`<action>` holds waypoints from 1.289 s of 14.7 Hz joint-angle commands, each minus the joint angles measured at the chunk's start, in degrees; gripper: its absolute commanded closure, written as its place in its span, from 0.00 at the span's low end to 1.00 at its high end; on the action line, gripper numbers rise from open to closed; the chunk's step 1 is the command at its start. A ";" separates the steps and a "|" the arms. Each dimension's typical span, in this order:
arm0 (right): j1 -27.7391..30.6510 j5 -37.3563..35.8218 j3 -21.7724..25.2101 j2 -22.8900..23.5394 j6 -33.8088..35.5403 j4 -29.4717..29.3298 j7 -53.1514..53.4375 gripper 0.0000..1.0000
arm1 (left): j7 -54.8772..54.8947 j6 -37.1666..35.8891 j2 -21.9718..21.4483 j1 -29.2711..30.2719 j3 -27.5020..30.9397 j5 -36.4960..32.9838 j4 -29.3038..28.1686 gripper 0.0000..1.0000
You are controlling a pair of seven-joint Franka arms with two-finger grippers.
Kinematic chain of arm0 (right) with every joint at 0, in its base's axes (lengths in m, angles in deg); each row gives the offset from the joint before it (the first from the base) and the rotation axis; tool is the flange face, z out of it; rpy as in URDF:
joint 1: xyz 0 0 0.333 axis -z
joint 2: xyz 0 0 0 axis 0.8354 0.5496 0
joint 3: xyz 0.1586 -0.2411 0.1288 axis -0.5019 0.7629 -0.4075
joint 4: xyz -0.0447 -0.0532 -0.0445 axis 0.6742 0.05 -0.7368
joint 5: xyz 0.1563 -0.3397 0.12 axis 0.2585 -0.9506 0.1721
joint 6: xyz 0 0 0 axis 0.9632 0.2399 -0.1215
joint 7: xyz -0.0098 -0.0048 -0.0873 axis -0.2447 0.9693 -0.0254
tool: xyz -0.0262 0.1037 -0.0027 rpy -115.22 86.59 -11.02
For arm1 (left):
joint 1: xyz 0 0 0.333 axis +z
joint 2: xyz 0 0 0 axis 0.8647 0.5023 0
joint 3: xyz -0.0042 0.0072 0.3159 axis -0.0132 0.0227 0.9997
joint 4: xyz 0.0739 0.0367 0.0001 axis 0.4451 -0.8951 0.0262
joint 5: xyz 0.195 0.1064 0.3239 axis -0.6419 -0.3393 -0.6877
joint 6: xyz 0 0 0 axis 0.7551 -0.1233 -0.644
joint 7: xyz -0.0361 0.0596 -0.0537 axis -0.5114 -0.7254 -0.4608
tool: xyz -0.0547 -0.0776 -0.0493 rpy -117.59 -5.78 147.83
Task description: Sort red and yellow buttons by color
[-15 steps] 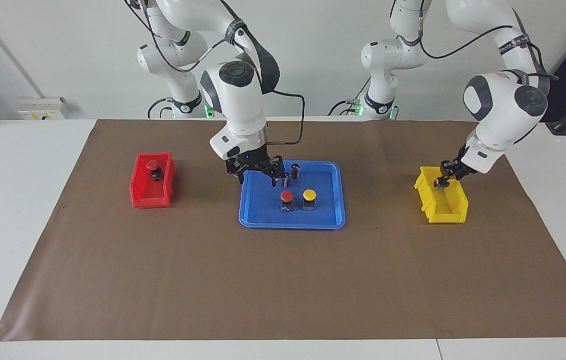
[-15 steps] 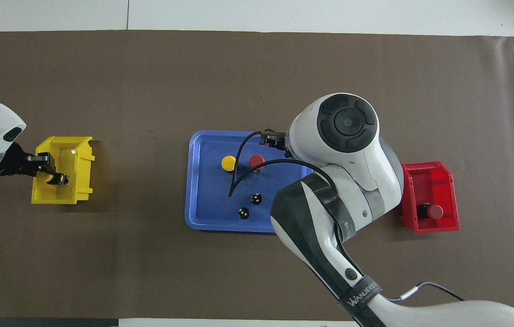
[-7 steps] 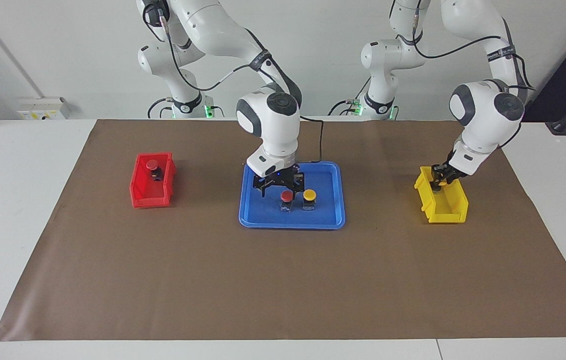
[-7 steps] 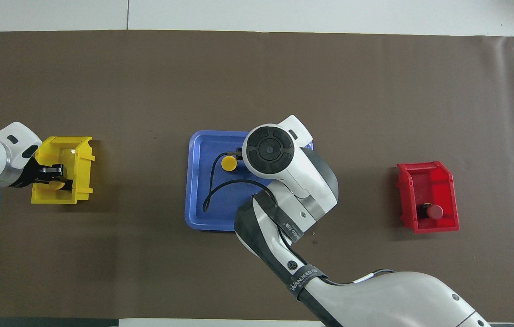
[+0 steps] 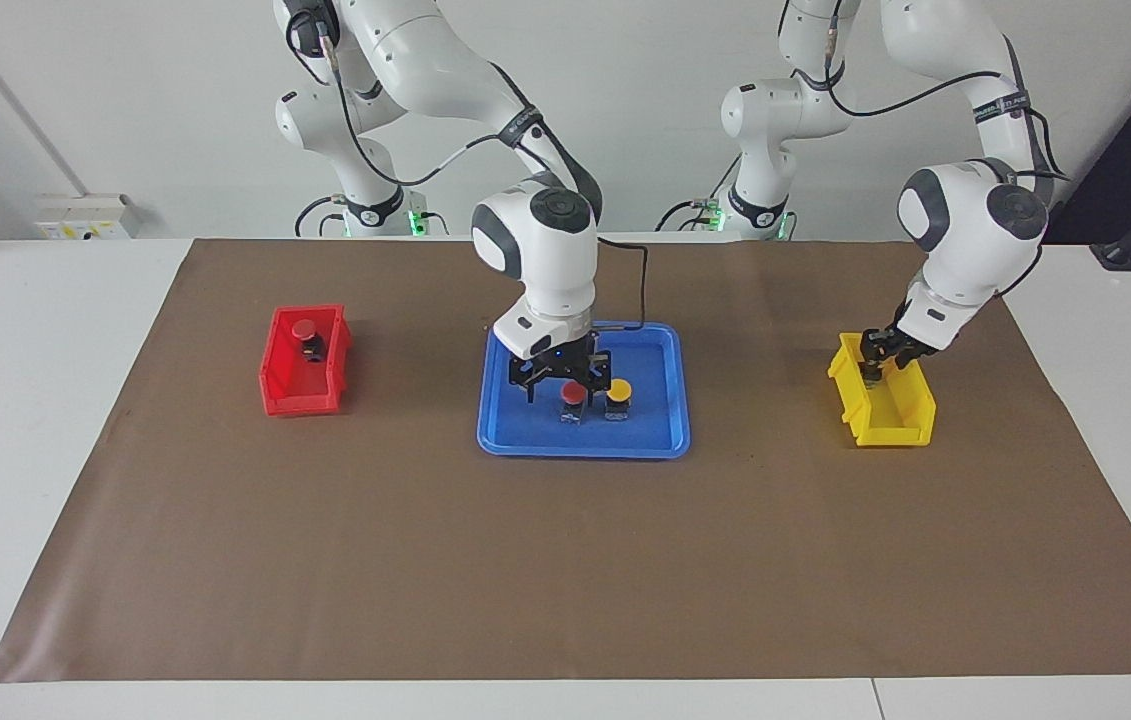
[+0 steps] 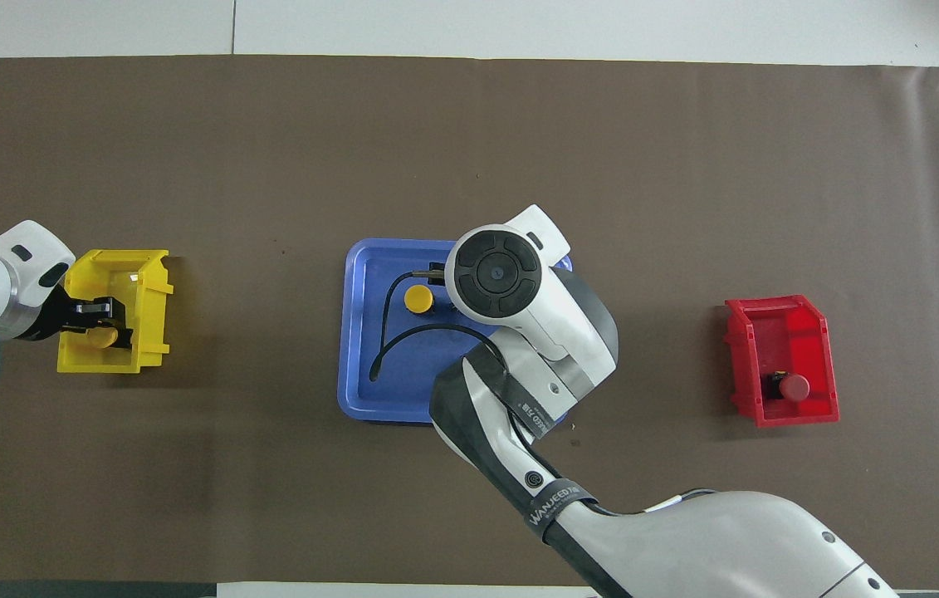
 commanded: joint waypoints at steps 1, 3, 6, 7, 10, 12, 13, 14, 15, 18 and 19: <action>-0.35 -1.21 -0.24 0.38 -1.51 0.18 -1.02 0.07 | 0.24 -6.34 -1.02 -0.07 -0.26 -1.04 4.82 0.34; -0.53 -1.12 -0.33 0.38 -2.75 1.23 -1.11 0.09 | 0.24 -10.92 -1.28 -0.16 -0.43 -1.04 8.95 0.13; -0.61 -1.12 -0.42 0.12 -3.10 2.11 -1.81 0.13 | 0.24 -15.23 -1.90 -0.51 -1.13 -1.04 12.91 0.00; -0.61 -1.12 -0.42 0.12 -3.10 2.11 -1.90 0.17 | 0.15 -16.46 -1.90 -1.12 -1.14 -1.04 13.88 0.00; -0.97 -1.12 -0.42 0.20 -3.98 2.29 -1.90 0.24 | -0.81 -17.62 -1.90 -4.10 -1.22 -1.04 15.30 0.00; -1.23 -1.03 -0.42 0.20 -3.98 2.29 -1.90 0.28 | -1.78 -17.62 -1.98 -5.61 -1.31 -1.04 15.12 0.00; -1.32 -1.12 -0.42 0.20 -4.06 2.38 -1.90 0.31 | -2.57 -17.62 -1.98 -6.05 -1.40 -1.04 15.12 0.00; -1.40 -1.03 -0.42 0.20 -4.15 2.73 -1.90 0.33 | -3.01 -17.53 -1.98 -7.27 -1.49 -1.04 15.21 0.00; -1.41 -1.12 -0.42 0.12 -4.15 2.90 -1.90 0.35 | -3.80 -17.53 -1.98 -7.72 -1.57 -1.04 15.21 0.00; -1.23 -1.03 -0.42 0.03 -4.15 3.17 -3.74 0.52 | -7.22 -16.92 -1.98 -9.38 -1.93 -1.04 15.30 0.00; -1.23 -1.03 -0.42 0.03 -4.15 3.17 -3.75 0.61 | -8.28 -16.91 -1.98 -9.48 -2.01 -1.04 15.30 0.00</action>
